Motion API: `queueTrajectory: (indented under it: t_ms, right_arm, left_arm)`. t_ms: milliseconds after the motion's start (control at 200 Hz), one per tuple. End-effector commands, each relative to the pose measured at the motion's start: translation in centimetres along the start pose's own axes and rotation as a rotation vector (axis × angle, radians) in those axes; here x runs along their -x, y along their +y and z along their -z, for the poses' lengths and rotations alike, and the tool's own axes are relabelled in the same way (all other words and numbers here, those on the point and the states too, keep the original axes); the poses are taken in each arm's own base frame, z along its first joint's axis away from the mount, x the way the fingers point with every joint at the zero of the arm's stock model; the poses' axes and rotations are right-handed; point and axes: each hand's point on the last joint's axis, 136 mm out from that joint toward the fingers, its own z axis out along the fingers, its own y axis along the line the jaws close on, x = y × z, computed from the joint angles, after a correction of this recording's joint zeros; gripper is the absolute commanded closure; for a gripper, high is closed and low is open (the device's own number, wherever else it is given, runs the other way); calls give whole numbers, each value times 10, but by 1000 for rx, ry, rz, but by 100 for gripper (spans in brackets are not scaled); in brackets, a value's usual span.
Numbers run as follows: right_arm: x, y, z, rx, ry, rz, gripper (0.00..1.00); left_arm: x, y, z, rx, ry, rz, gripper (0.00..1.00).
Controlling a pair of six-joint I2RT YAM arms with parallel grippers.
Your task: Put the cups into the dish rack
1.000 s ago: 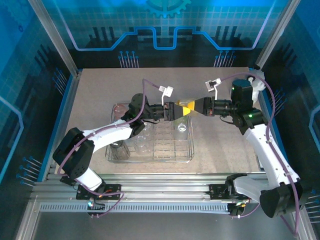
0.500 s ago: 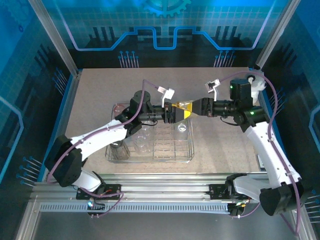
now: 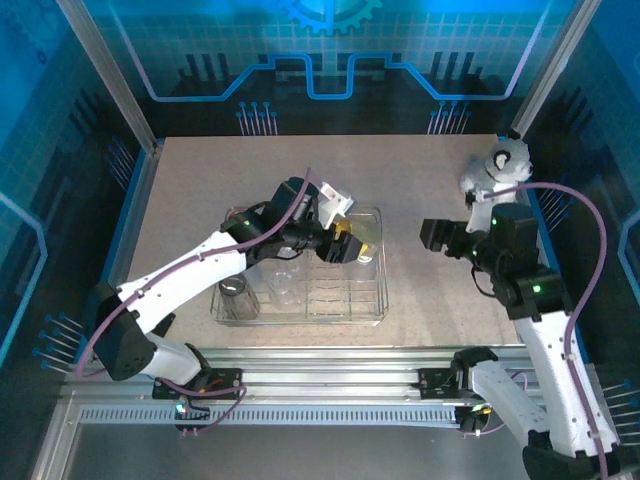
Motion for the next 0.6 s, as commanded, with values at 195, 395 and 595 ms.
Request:
queueTrajectory:
  t_ms: [195, 395, 595]
  right_arm:
    - [12, -61, 30, -285, -228, 13, 4]
    - [-4, -73, 26, -312, -184, 41, 3]
    - [-10, -76, 29, -308, -187, 41, 3]
  left_arm:
    - [-62, 6, 0, 157, 316, -112, 76]
    - [-92, -5, -29, 173, 443, -155, 78]
    - [-106, -4, -46, 185, 526, -159, 78]
